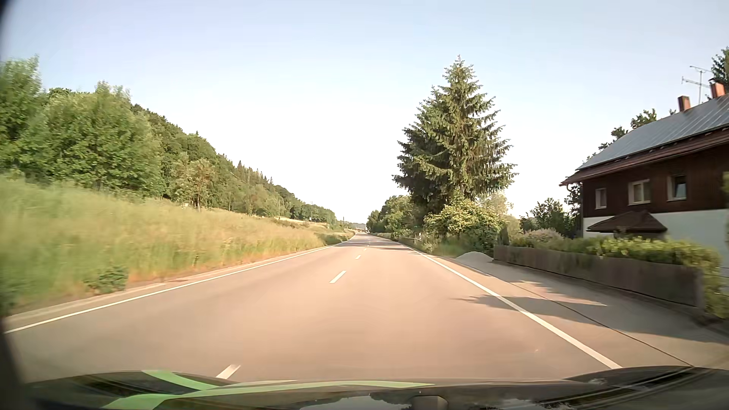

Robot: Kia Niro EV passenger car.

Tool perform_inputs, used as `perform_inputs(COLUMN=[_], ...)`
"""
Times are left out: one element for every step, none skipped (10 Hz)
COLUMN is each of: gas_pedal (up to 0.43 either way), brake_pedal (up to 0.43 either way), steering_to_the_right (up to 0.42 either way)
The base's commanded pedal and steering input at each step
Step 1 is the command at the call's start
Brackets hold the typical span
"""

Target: Follow the waypoints while adhering to traffic rules and regulations

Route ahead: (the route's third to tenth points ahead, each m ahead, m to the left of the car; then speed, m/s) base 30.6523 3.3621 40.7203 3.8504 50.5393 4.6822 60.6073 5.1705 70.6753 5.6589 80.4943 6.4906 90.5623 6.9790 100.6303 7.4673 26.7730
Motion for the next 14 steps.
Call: perform_inputs(gas_pedal=[0.228, 0.228, 0.240, 0.240, 0.240, 0.240, 0.240, 0.240, 0.240, 0.240, 0.209, 0.150, 0.150, 0.150], brake_pedal=[0.000, 0.000, 0.000, 0.000, 0.000, 0.000, 0.000, 0.000, 0.000, 0.000, 0.000, 0.000, 0.000, 0.000], steering_to_the_right=[-0.004, -0.004, -0.004, -0.005, -0.006, -0.009, -0.009, -0.009, -0.008, -0.008, -0.008, -0.007, -0.007, -0.007])
